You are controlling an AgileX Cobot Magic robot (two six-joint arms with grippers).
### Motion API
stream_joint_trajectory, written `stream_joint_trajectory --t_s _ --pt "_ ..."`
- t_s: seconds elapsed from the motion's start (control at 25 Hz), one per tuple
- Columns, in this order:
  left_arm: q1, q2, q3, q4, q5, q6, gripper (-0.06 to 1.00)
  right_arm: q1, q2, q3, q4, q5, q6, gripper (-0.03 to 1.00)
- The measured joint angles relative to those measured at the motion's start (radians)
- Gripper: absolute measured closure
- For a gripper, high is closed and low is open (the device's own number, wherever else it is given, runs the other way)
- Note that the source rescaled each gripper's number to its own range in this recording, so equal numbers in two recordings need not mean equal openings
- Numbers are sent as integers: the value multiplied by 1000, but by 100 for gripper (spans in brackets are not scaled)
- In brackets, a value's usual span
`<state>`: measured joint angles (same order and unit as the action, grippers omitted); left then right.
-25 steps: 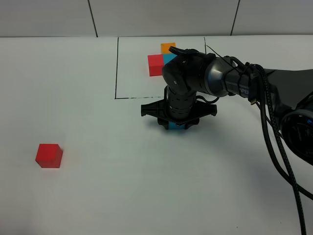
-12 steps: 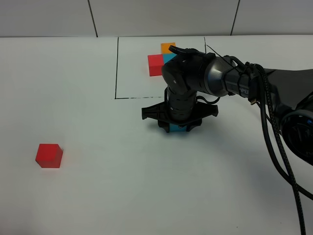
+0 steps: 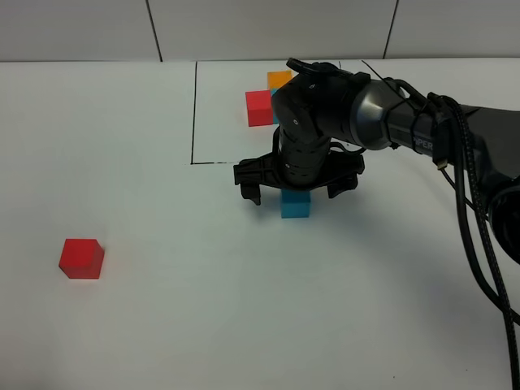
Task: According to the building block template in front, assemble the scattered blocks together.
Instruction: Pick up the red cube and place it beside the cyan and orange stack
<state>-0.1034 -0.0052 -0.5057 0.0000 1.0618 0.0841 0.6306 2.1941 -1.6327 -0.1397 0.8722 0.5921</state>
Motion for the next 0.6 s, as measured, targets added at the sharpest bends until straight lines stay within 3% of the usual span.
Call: stream_joint_trajectory --t_s 0.24,0.36,0.6 --pt "0 0 0 0 0 0 24 -41 -106 41 10 33 -135 -3" --pt "0 0 0 0 0 0 24 -120 -190 140 37 16 -196 -3" --pt "0 0 0 0 0 0 24 -321 -411 451 58 -110 -282 -3"
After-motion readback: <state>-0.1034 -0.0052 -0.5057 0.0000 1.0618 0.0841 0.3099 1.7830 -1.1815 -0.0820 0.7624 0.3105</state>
